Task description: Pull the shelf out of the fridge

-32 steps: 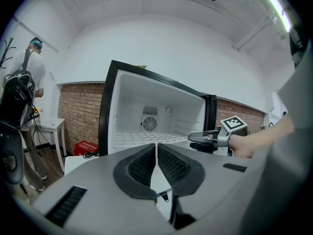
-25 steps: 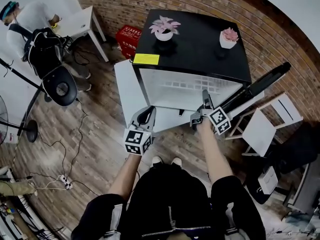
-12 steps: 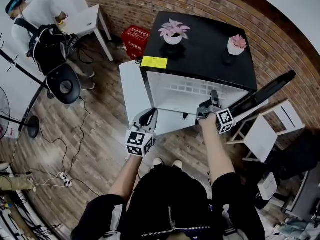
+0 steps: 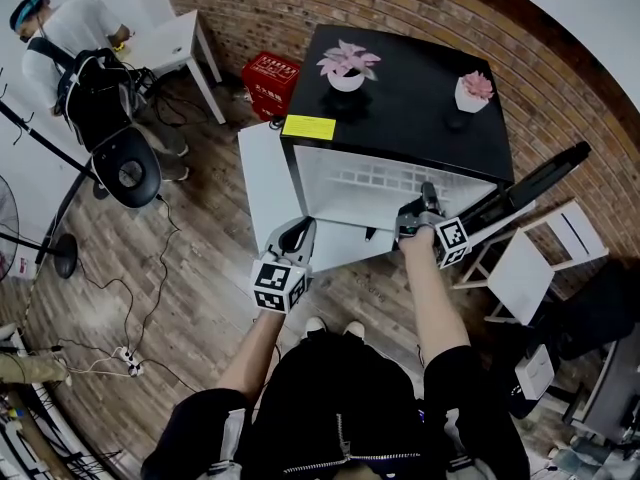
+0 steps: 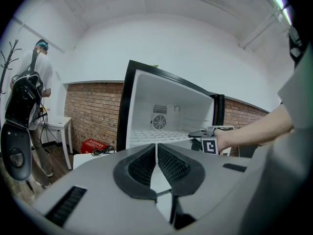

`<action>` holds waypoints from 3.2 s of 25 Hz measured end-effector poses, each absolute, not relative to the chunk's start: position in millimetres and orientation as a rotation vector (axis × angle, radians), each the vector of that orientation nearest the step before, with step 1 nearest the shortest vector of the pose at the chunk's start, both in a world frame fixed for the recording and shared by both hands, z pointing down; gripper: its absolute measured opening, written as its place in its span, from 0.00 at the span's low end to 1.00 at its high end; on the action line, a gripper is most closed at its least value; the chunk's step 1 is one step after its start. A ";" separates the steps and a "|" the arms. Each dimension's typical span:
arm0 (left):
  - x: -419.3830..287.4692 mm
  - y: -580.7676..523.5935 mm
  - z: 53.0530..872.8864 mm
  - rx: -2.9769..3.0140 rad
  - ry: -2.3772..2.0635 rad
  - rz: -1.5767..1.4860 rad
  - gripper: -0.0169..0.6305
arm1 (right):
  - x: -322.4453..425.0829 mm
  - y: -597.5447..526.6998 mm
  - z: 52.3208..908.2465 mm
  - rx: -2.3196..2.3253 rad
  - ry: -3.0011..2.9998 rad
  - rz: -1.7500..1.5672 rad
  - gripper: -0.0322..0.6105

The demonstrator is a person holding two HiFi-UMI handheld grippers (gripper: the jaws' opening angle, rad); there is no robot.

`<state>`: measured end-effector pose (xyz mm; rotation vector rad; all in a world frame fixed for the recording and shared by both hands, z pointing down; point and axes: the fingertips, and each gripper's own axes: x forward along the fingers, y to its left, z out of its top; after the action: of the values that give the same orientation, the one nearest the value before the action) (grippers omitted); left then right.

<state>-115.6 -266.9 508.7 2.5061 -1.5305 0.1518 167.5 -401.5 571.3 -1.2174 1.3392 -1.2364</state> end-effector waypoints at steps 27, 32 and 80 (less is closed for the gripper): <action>-87.9 -259.8 532.5 2.232 -1.252 -0.238 0.43 | 164.3 -371.8 572.4 -1.188 1.417 -1.267 0.10; -97.1 -267.1 542.5 1.911 -1.076 -0.588 0.43 | 163.2 -370.3 572.8 -1.181 1.419 -1.275 0.10; -97.5 -339.2 571.9 1.383 -0.897 -0.953 0.08 | 159.6 -315.7 576.2 -1.170 1.463 -1.318 0.10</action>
<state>-97.5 -339.2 571.9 1.3827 -0.8973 -0.9535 159.6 -315.7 576.2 -1.1699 1.4631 -1.3178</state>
